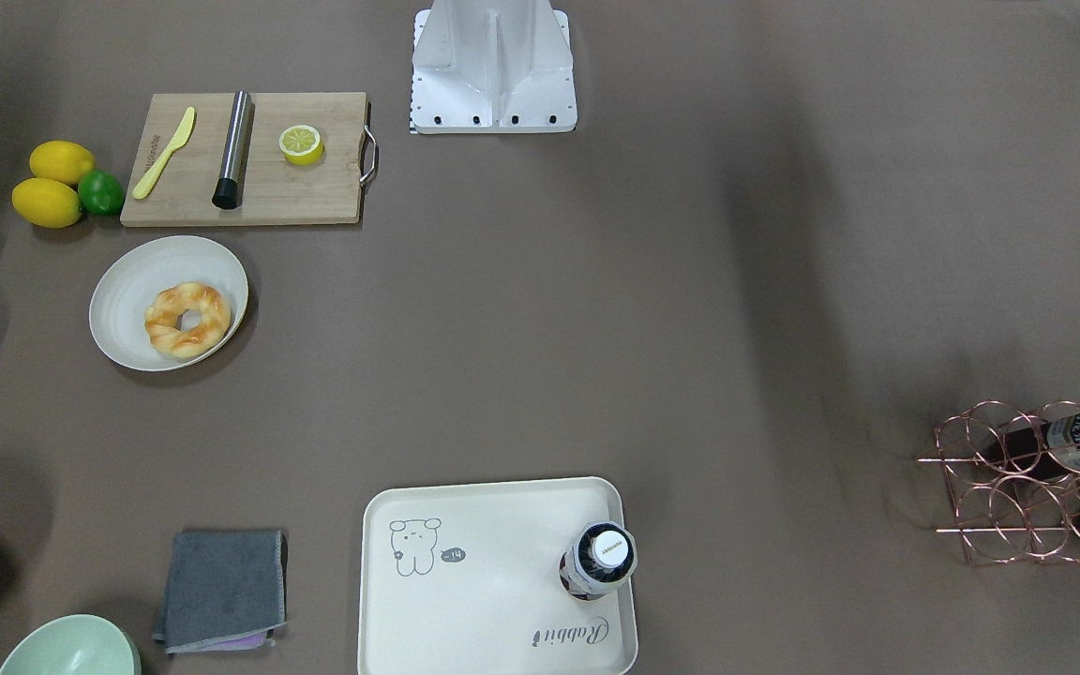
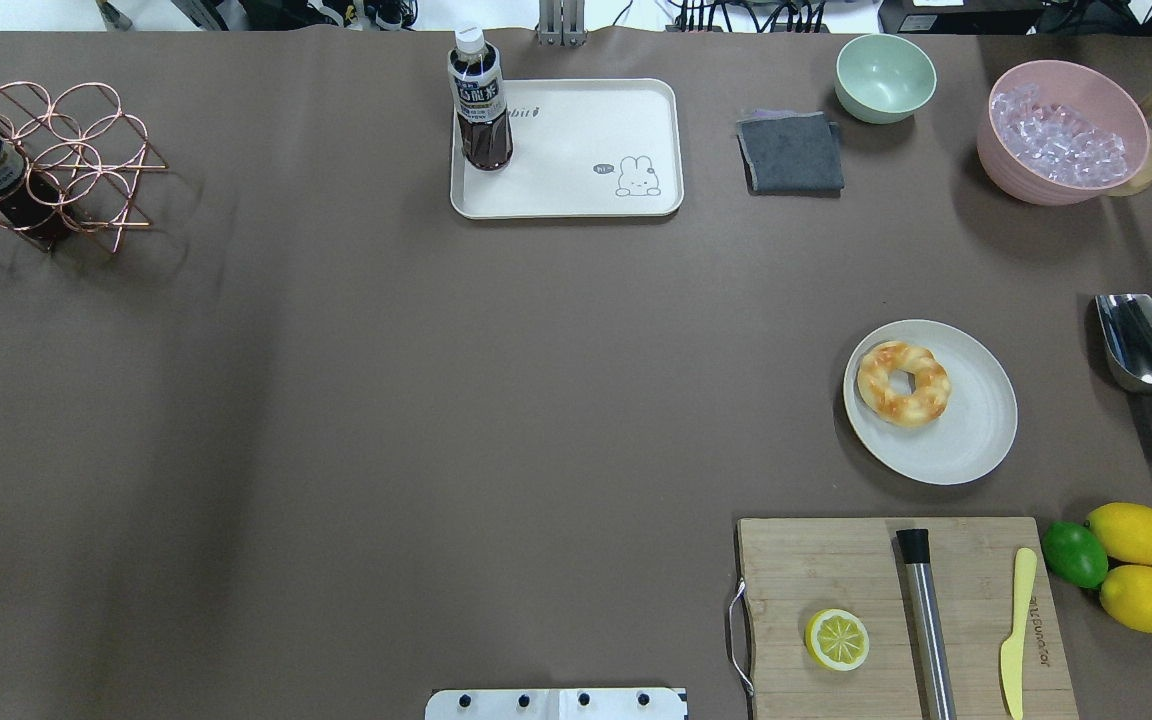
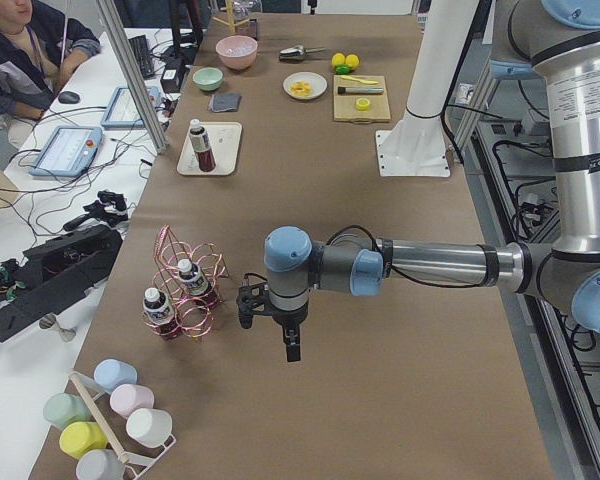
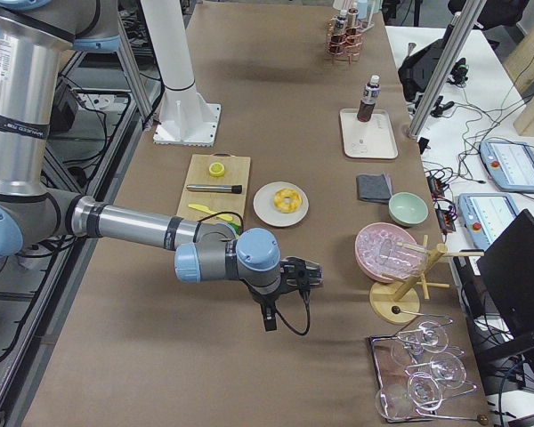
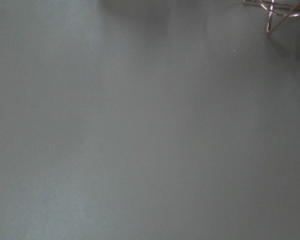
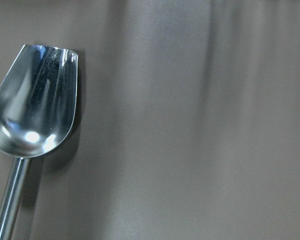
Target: Place donut on tray
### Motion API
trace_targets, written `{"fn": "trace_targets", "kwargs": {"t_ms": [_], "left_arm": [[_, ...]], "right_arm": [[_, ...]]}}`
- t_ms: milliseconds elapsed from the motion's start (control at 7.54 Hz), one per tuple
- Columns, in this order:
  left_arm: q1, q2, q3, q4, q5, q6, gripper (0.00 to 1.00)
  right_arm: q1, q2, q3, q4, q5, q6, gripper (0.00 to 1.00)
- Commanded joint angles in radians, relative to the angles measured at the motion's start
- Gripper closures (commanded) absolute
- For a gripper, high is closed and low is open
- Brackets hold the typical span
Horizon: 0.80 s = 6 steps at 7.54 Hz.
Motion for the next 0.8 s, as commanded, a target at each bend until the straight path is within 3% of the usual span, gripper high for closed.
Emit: {"fn": "trace_targets", "kwargs": {"t_ms": [0, 663], "left_arm": [[0.000, 0.000, -0.001, 0.000, -0.002, 0.000, 0.02], [0.000, 0.000, -0.001, 0.000, -0.015, 0.003, 0.02]], "right_arm": [[0.005, -0.014, 0.004, -0.004, -0.001, 0.008, 0.00], [0.061, -0.043, -0.061, 0.080, 0.034, -0.035, 0.00]]}}
